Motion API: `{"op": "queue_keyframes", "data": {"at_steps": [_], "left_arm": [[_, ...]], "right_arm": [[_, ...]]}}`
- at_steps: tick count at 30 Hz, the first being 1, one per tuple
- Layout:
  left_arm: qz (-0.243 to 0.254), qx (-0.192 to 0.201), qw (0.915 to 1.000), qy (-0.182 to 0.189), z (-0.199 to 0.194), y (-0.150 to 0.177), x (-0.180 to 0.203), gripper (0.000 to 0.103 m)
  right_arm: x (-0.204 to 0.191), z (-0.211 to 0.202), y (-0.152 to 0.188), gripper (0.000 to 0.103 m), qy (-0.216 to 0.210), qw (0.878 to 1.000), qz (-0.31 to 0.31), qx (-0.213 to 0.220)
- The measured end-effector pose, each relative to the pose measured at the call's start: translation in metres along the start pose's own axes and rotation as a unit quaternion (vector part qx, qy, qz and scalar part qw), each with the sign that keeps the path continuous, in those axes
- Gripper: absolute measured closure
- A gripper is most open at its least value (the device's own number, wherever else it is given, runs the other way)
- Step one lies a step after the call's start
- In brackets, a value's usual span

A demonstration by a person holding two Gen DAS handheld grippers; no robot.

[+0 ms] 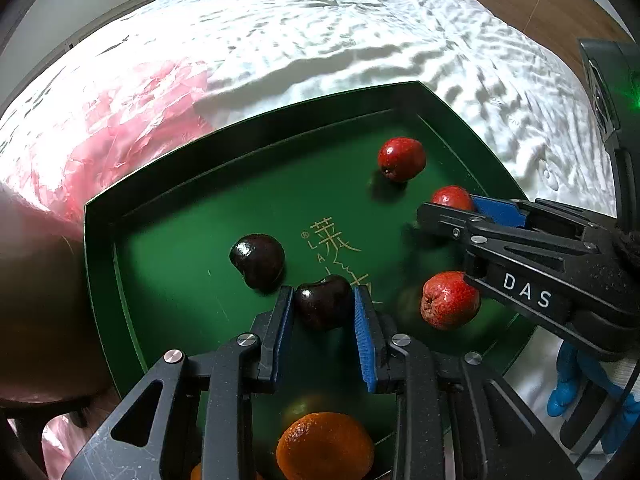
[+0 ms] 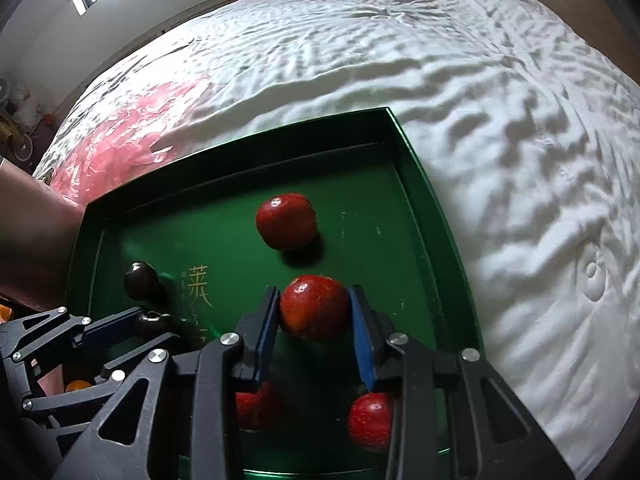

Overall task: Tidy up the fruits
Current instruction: 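Open the left tool to drop the plum while the right tool releases the apple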

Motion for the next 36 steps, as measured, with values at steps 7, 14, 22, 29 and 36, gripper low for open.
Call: {"op": "queue_keyframes", "data": {"at_steps": [7, 14, 22, 29, 36], "left_arm": [[-0.007, -0.003, 1.0000, -0.001, -0.001, -0.001, -0.002, 0.069], [-0.012, 0.006, 0.9999, -0.004, -0.008, -0.002, -0.004, 0.057], [-0.015, 0.013, 0.9998, -0.008, -0.017, -0.002, -0.008, 0.052], [-0.018, 0.027, 0.9995, -0.004, -0.030, -0.001, -0.008, 0.050], [-0.014, 0.039, 0.9991, 0.005, -0.046, 0.002, -0.007, 0.047]], "right_arm": [[0.003, -0.001, -0.001, 0.046, 0.011, 1.000, 0.007, -0.002], [0.005, -0.004, -0.001, 0.020, 0.017, 1.000, 0.015, 0.002], [-0.003, -0.014, -0.003, 0.006, 0.015, 1.000, 0.012, 0.017], [-0.008, -0.028, -0.001, 0.002, 0.020, 0.999, 0.015, 0.038], [-0.013, -0.046, 0.004, 0.000, 0.033, 0.998, 0.016, 0.060]]}}
Point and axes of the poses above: each gripper's, at about its wrist camera, not at the fingertips, and z roughly the way its jaws point, x to its right, y to its underside, the point moved 4 cm from there along z, roughly the way its jaws point, and after that the axes turned 9 degrees about -x, right-handed, at the moved point
